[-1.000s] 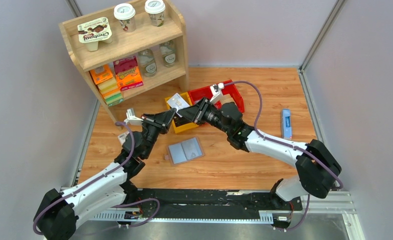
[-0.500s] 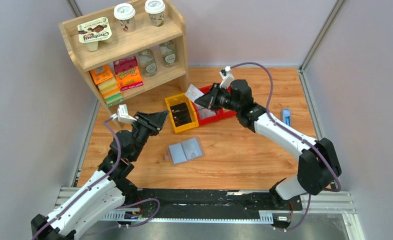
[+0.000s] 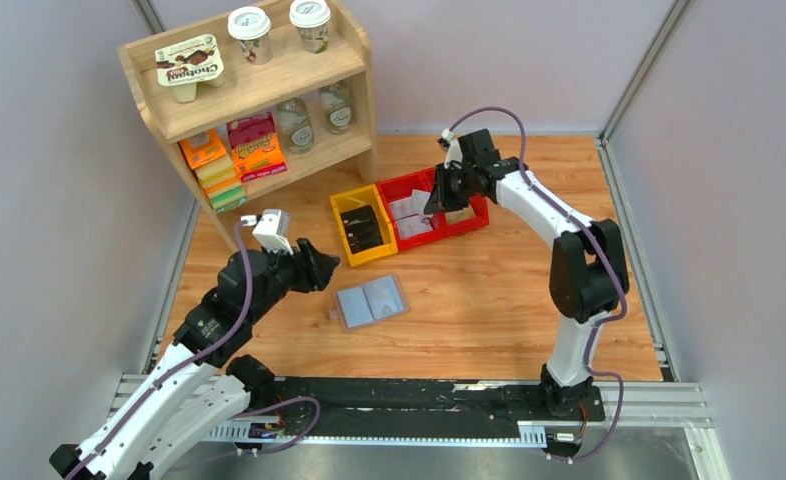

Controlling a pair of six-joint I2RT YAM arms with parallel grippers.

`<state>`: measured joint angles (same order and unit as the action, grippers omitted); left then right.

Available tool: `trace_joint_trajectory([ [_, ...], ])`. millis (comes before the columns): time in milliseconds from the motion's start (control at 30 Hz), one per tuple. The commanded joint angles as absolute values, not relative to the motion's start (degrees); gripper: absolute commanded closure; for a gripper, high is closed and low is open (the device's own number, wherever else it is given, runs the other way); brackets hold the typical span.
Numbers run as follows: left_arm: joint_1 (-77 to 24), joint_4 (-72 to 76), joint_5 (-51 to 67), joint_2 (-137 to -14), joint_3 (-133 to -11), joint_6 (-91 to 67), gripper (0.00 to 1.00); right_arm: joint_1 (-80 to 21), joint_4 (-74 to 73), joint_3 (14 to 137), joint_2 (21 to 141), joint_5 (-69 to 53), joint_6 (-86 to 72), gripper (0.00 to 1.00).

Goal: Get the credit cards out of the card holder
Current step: Place the credit card in the storage box.

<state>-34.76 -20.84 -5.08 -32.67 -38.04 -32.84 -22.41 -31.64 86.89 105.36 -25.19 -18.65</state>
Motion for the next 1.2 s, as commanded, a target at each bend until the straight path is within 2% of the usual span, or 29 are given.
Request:
trace_joint_trajectory([
  [0, -34.63, -28.38, -3.25, -32.61, -41.13, -27.16, 0.36, -22.85, -40.95, 94.29, 111.26, -28.64, -10.9, 1.0],
  [300, -34.63, -32.61, -4.13, -29.36, -39.03, -29.97, 0.37, -23.29, -45.43, 100.63, 119.0, -37.0, -4.31, 1.0],
  [700, -34.63, -36.03, -4.04, -27.6, -38.06, -33.31, 0.38, -25.05, -52.29, 108.45, 127.08, -36.91, 2.46, 0.96],
  [1067, -34.63, -36.56, -3.51, -26.54, -36.3, -36.47, 0.4, -25.58, -53.79, 113.03, 129.29, -30.77, 2.64, 0.81],
  [1167, -34.63, -36.74, -3.87, -26.1, -36.21, -37.09, 0.4, -25.58, -52.56, 113.38, 128.41, -28.31, 1.5, 0.8],
])
